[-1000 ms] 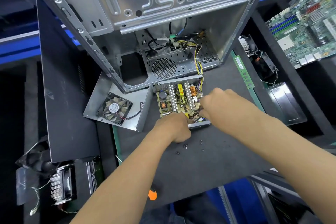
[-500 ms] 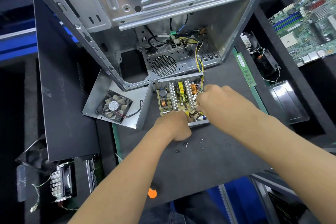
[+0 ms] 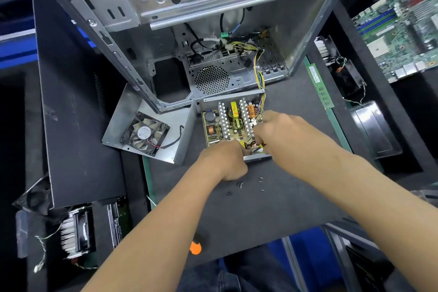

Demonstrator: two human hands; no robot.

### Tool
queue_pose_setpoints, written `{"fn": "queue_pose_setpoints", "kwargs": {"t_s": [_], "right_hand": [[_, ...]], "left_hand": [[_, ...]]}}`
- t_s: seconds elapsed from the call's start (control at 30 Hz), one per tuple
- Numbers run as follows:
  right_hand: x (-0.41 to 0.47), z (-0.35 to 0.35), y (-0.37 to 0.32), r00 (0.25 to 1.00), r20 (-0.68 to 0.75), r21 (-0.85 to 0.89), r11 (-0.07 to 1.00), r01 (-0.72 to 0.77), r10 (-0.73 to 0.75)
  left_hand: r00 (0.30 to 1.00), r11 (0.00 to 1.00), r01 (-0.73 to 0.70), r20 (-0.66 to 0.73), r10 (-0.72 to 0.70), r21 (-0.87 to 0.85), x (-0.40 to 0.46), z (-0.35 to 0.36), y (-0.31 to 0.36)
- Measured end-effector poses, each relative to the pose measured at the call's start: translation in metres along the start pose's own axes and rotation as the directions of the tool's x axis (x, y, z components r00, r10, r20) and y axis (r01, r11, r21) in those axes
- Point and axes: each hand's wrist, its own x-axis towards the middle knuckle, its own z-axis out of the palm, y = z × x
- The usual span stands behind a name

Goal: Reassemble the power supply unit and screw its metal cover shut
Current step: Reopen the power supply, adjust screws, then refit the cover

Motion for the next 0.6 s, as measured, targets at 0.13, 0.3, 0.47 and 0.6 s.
{"fn": "queue_pose_setpoints", "kwargs": {"t_s": [0.13,0.3,0.47,0.6], "right_hand": [[-0.0020,-0.0013,0.0021,0.998,0.030,0.127,0.990,-0.067,0.063],[-0.0017,0.0006,0.0005,0.998,0.013,0.118,0.991,-0.066,0.065],[0.0009,0.0027,-0.0007,0.998,-0.027,-0.111,0.992,-0.051,0.048],[-0.0056,-0.0025,0.0039,0.987,-0.041,-0.020,0.988,-0.156,0.155]], "left_hand": [[1.000,1.000,-0.006,-0.030,0.005,-0.002,-0.0017,0.0018,-0.0011],[0.999,1.000,-0.016,-0.033,0.016,-0.005,-0.0018,0.0011,-0.0014],[1.000,1.000,-0.024,-0.008,0.024,0.018,0.0001,-0.0002,-0.0020],[1.000,0.999,-0.025,-0.003,0.025,0.029,0.0031,-0.0005,-0.0028]]}}
